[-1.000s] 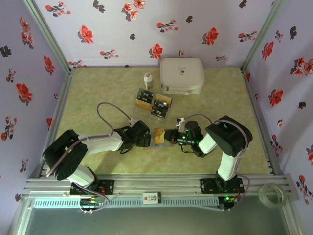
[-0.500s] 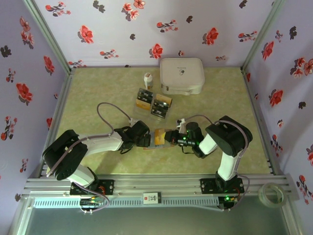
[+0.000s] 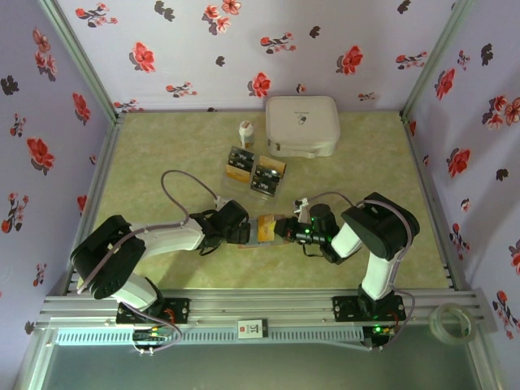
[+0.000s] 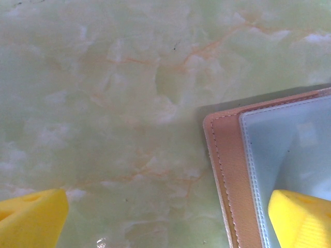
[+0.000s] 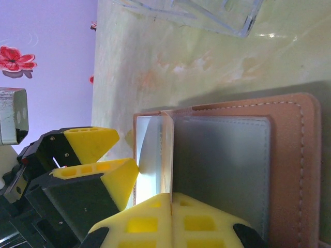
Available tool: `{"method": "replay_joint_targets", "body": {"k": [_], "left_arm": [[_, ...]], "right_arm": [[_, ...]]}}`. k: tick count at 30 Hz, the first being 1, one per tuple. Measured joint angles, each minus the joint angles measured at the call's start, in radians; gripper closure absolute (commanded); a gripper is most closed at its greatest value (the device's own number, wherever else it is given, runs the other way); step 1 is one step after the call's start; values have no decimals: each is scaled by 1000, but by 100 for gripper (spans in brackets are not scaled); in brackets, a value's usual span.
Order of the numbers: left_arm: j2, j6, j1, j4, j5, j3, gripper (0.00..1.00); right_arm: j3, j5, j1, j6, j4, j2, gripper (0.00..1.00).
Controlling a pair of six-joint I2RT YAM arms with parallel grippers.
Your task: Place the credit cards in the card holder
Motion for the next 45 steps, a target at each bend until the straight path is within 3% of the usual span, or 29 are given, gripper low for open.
{"method": "replay_joint_targets", "body": {"k": [45], "left_arm": [[0,0,0,8,0,-3,0]], "right_arm": [[2,-39,0,-7,-25,0,100]]}}
